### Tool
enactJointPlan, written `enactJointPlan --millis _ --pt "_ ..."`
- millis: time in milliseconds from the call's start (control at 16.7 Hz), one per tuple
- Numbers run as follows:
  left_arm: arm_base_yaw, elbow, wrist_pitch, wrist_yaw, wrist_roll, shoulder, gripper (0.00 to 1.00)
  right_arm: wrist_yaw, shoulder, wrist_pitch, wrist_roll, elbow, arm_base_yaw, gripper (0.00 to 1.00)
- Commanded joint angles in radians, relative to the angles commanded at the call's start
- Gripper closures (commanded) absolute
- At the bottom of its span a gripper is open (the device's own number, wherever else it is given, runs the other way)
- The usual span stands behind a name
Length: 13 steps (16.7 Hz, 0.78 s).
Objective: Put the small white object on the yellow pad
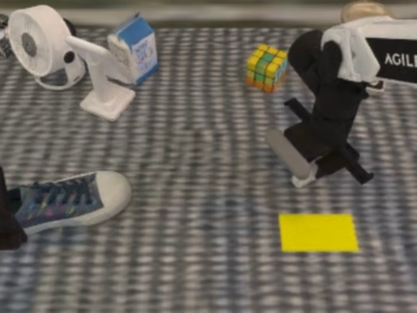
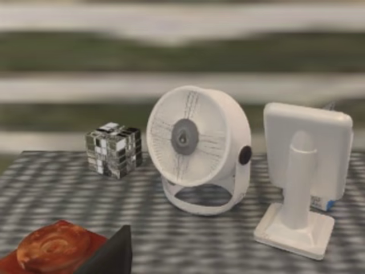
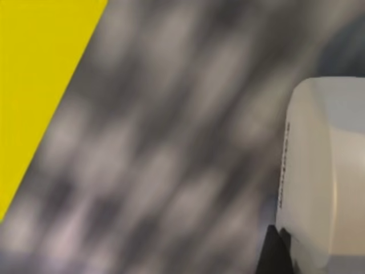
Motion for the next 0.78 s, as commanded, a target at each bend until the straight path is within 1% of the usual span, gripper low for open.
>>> enactJointPlan --millis 120,480,600,780 --pt "0.0 0.0 0.0 0.0 0.0 0.0 0.0 0.0 -0.011 -0.058 -0.002 0.046 0.001 1.0" --pt "0.0 0.0 0.0 0.0 0.0 0.0 0.0 -0.001 -0.069 -0.304 -0.004 0.222 0.008 1.0" --pt "0.0 0.0 0.0 0.0 0.0 0.0 0.0 -0.001 -0.082 -0.333 -0.001 0.249 0.007 1.0" --pt "0.0 0.0 0.0 0.0 0.0 0.0 0.0 -0.001 -0.083 -0.334 -0.001 0.25 0.007 1.0"
